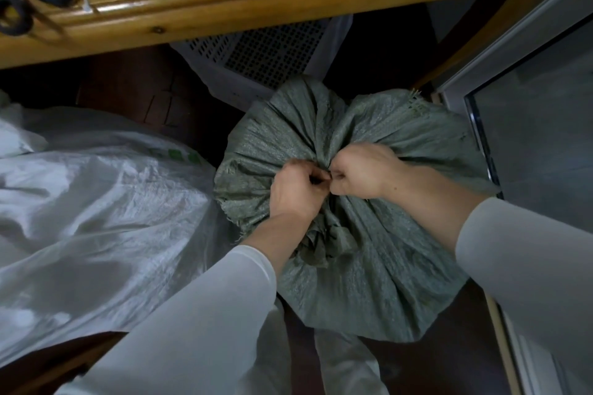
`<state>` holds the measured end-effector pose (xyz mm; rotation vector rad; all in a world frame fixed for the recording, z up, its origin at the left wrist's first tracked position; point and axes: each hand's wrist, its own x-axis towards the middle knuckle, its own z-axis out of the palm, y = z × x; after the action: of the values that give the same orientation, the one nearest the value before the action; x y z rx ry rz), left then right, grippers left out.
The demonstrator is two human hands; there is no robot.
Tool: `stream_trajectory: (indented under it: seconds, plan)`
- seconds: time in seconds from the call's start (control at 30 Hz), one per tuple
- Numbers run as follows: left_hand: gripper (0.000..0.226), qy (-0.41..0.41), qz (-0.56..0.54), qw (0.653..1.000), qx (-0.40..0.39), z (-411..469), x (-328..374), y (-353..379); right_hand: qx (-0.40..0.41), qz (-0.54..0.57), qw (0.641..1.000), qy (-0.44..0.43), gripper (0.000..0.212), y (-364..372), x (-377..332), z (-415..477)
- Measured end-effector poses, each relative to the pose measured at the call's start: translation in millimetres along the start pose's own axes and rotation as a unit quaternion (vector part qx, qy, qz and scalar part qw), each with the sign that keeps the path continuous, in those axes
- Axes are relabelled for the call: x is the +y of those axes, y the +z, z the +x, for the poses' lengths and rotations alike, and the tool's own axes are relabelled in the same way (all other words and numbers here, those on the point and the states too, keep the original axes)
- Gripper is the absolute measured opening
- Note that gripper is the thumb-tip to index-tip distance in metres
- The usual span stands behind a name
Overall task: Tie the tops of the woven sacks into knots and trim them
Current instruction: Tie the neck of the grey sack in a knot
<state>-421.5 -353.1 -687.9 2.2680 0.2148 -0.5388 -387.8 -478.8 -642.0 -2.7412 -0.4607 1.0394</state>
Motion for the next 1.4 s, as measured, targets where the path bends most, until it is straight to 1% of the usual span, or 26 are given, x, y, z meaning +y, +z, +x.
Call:
stream_trajectory:
  seconds: [0.1,0.2,0.37,0.5,0.63,0.73,0.9,1.0,1.1,1.17,1.23,1.3,1.4]
  plan:
    - [0.009,0.005,-0.032,0.999,0.011,-2.7,-1.4,-1.8,0.004,0.045,0.999,0.006,0.022,3.0,2.0,0.4]
    - [0.011,0.008,-0.048,0.999,0.018,-5.5,1.6,-5.1,0.004,0.057,0.998,0.003,0.017,1.8,2.5,0.1]
    - [0.008,-0.054,-0.08,0.995,0.019,-2.9,9.9,-6.0,0.009,0.042,0.999,0.006,0.027,-0.5,4.8,-0.2]
    - [0.007,-0.091,-0.077,0.993,0.018,-2.4,13.6,-6.3,0.006,0.053,0.999,0.009,0.032,2.1,5.3,-1.6]
    - [0.007,-0.097,-0.063,0.993,0.013,-1.9,15.3,-5.9,0.006,0.068,0.998,0.014,0.023,4.4,4.9,-2.9]
    - [0.009,-0.102,-0.057,0.993,0.007,-2.2,14.0,-4.3,0.004,0.073,0.997,0.016,0.03,6.6,3.6,-3.8]
    - [0.006,-0.107,-0.053,0.993,0.006,-2.6,14.8,-5.1,0.001,0.08,0.996,0.025,0.032,10.4,2.7,-5.4]
    - [0.005,-0.108,-0.05,0.993,0.003,-2.6,14.8,-4.6,0.004,0.081,0.996,0.029,0.029,13.0,1.9,-7.9]
    - [0.012,-0.084,-0.04,0.996,-0.002,-2.9,11.1,-1.6,0.0,0.084,0.996,0.031,0.022,16.5,-0.1,-10.0]
    - [0.011,-0.035,-0.016,0.999,-0.016,-5.0,7.2,2.2,-0.012,0.102,0.994,0.034,0.014,18.1,1.1,-10.4]
    - [0.017,0.011,-0.001,1.0,-0.023,-7.3,3.0,3.1,-0.019,0.143,0.988,0.046,0.01,16.6,4.5,-10.8]
    - [0.02,0.045,0.01,0.999,-0.027,-8.8,0.5,0.6,-0.013,0.164,0.984,0.065,0.011,11.8,7.9,-11.7]
    - [0.021,0.085,0.074,0.993,-0.021,-8.2,0.7,-2.3,-0.02,0.168,0.982,0.08,0.015,3.3,7.6,-11.9]
